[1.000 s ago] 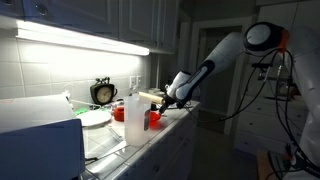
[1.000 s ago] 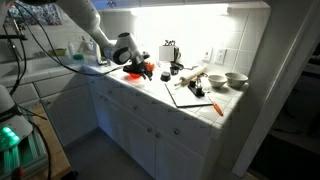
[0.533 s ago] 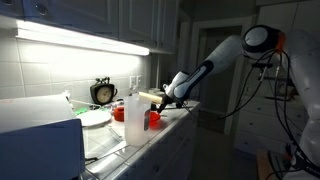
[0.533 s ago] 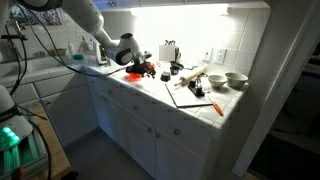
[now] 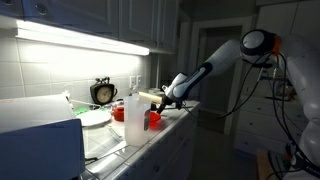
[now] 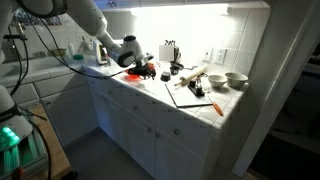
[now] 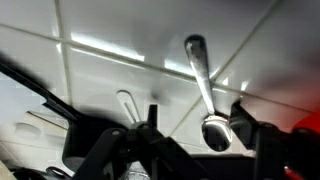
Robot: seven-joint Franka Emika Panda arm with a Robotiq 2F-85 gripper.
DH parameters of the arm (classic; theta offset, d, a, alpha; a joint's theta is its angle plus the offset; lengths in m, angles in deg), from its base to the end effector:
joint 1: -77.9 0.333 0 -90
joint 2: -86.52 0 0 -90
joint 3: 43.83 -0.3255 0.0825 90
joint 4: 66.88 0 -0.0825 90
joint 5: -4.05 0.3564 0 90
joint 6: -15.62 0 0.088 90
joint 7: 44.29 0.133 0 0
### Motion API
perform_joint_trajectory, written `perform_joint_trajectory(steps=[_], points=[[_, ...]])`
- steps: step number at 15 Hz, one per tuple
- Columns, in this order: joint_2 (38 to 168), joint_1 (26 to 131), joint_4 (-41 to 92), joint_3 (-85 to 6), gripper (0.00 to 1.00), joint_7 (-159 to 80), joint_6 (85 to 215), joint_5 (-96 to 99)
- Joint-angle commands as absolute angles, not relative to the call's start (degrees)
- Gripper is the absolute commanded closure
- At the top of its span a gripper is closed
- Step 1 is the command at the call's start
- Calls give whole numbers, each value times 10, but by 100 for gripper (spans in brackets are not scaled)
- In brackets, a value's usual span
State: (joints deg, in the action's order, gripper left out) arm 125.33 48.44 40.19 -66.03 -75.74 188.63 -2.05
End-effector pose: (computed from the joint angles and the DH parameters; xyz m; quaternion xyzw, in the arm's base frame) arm 0.6713 -0.1088 0.2376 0.9443 0.1827 0.2736 0.0055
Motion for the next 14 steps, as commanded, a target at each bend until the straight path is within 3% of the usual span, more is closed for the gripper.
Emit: perform_joint_trajectory(steps=[1, 7, 14], points=[[1270, 472, 382, -678, 57, -782, 1873, -14], [1269, 473, 383, -682, 97, -784, 1863, -11], [1260, 477, 384, -673, 98, -777, 1858, -8]])
